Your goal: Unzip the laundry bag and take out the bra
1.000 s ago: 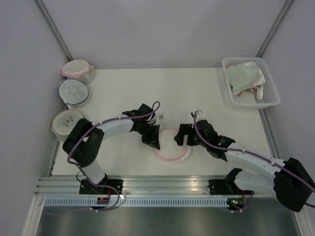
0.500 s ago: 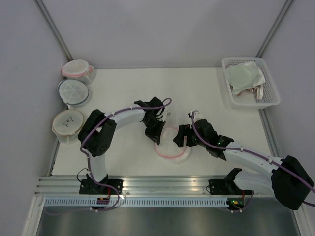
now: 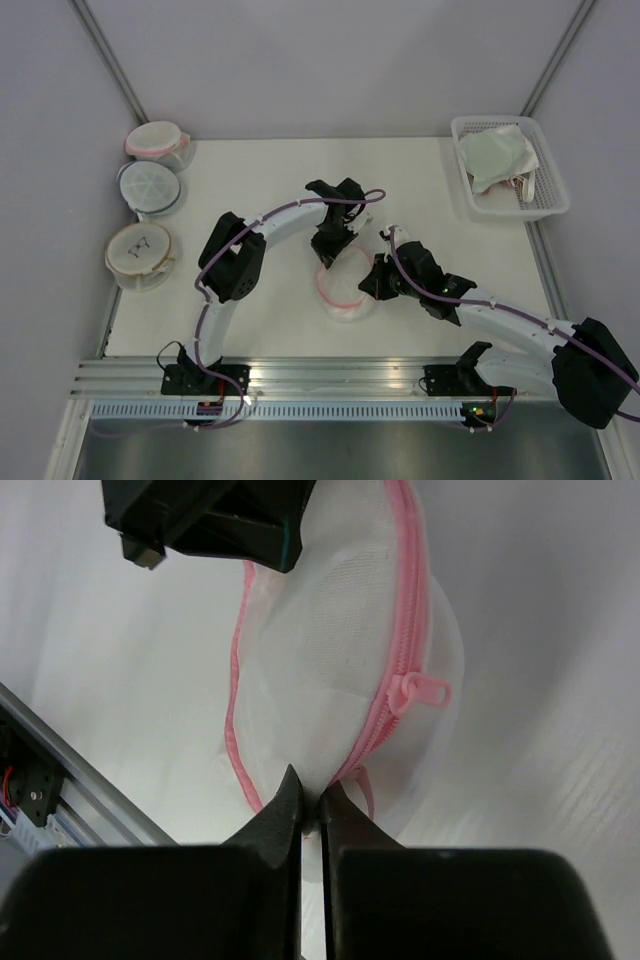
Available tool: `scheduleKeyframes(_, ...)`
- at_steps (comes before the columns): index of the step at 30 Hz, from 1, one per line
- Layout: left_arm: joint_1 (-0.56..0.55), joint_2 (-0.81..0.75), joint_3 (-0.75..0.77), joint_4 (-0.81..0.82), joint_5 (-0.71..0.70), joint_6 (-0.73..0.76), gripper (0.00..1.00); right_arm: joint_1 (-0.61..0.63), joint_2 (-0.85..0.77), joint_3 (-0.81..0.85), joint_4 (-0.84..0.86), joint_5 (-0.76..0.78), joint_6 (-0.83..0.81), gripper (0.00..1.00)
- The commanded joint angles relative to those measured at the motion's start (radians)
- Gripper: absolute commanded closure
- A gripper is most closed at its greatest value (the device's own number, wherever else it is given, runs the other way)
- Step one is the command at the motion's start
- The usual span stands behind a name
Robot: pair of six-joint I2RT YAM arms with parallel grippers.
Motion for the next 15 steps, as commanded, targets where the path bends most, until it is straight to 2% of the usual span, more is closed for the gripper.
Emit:
scheduleKeyframes(1, -0.004, 0.058, 0.085, -0.039, -0.176, 0.023, 0.96, 0.008, -0.041, 0.012, -0.005, -0.064, 0.012, 1.00)
scheduleKeyframes(3, -0.003, 0.047, 0.108, -0.022, -0.248, -0.022, 0.92, 0.008, -0.057, 0.012, -0.016, -0.037, 0.021, 1.00)
scheduleKeyframes(5, 0.000, -0.011, 0.105, 0.001, -0.297, -0.114, 0.66, 0.006, -0.064, 0.013, -0.036, -0.005, 0.032, 1.00)
scheduleKeyframes(7, 0.001, -0.069, 0.082, 0.054, -0.352, -0.197, 0.49, 0.007, -0.066, 0.013, -0.051, 0.050, 0.055, 1.00)
scheduleKeyframes(8, 0.001, -0.108, 0.049, 0.078, -0.363, -0.226, 0.30, 0.006, -0.064, 0.013, -0.059, 0.073, 0.072, 0.99)
scheduleKeyframes(9, 0.001, -0.176, 0.029, 0.095, -0.371, -0.251, 0.23, 0.006, -0.061, 0.016, -0.071, 0.104, 0.087, 1.00)
scheduleKeyframes(10, 0.001, -0.217, 0.012, 0.121, -0.372, -0.302, 0.20, 0.006, -0.060, 0.019, -0.095, 0.177, 0.130, 1.00)
scheduleKeyframes(13, 0.001, -0.355, -0.071, 0.161, -0.359, -0.410, 0.18, 0.006, -0.045, 0.012, -0.120, 0.259, 0.205, 1.00)
scheduleKeyframes(15, -0.001, -0.440, -0.178, 0.243, -0.302, -0.474, 0.17, 0.007, -0.029, 0.003, -0.125, 0.322, 0.309, 1.00)
